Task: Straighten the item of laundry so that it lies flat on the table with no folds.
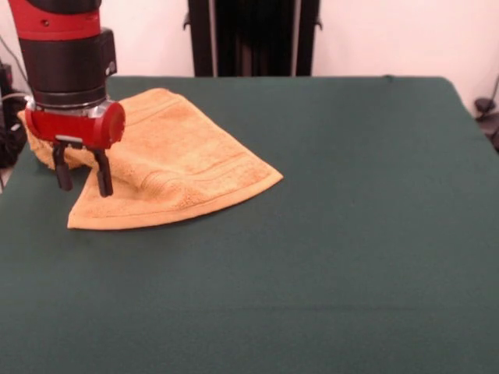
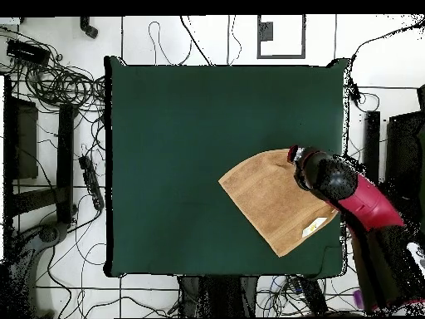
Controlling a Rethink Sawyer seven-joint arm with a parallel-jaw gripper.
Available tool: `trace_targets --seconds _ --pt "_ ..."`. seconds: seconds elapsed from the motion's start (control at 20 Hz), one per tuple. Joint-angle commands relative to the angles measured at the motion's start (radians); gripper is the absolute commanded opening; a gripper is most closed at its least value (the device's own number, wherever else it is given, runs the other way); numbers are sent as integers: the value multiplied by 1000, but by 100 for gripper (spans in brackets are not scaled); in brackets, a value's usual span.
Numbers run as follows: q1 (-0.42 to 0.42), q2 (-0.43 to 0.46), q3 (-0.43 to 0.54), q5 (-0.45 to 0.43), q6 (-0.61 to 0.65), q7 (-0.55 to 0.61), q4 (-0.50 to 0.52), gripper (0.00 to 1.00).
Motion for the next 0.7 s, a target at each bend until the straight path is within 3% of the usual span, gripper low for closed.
trace_targets --seconds 0.05,0.7 --pt "52 18 26 83 -55 313 131 100" --pt "48 99 56 91 -143 304 81 100"
